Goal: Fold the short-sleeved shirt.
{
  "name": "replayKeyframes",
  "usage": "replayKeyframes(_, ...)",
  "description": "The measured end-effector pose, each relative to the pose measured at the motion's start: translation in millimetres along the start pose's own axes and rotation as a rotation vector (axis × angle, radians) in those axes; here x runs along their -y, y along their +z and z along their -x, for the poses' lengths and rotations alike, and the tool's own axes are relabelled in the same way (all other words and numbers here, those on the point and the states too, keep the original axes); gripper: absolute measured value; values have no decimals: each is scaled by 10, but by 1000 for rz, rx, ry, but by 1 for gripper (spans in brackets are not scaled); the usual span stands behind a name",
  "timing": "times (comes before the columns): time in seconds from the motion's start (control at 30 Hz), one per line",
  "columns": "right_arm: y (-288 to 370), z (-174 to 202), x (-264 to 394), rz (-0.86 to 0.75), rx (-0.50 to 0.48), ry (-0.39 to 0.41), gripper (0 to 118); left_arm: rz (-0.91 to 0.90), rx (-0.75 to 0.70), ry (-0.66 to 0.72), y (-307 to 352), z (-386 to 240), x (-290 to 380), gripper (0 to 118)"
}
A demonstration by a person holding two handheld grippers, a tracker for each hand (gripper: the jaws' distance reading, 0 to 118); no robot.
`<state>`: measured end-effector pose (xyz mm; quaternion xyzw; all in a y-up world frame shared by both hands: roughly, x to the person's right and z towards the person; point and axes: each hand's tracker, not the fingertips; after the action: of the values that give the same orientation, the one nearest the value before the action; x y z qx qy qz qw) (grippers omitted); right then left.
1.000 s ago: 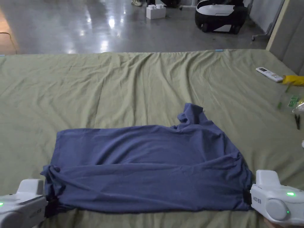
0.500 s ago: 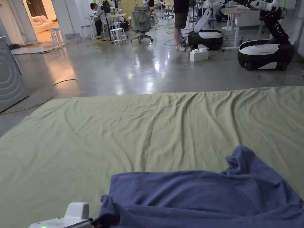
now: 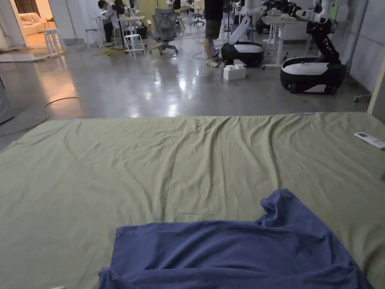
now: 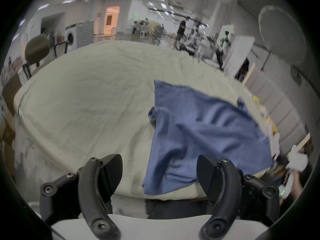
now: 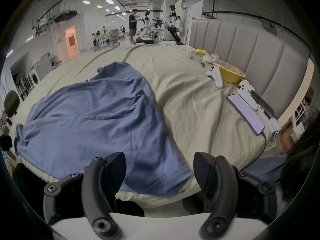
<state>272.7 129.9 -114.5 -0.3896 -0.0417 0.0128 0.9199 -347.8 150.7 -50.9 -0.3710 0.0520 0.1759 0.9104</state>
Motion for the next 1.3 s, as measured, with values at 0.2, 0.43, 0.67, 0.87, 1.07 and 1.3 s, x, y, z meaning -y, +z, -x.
replayKeyframes(0.2, 422, -56, -284, -197, -47, -50, 84, -317, 5, -19, 748, -260, -476, 89)
replayKeyframes(0.43, 1551, 178, -867, -537, -203, -102, 84, -577, -69, -293, 1797, -1064, -873, 89)
replayKeyframes(0.67, 2297, 572, -969, -727, -277, 4, 73, -849, 64, -256, 2093, -1297, -795, 80)
replayKeyframes(0.87, 2580, 752, -923, -808, -332, 66, 14, -880, -14, -463, 2294, -1321, -631, 7)
replayKeyframes(1.07, 2573, 816, -945, -776, -369, 43, 0, -859, 5, -394, 2491, -1593, -360, 0)
replayKeyframes(1.3, 2523, 823, -952, -779, -334, 60, 0, -884, 20, -384, 2532, -1590, -343, 0)
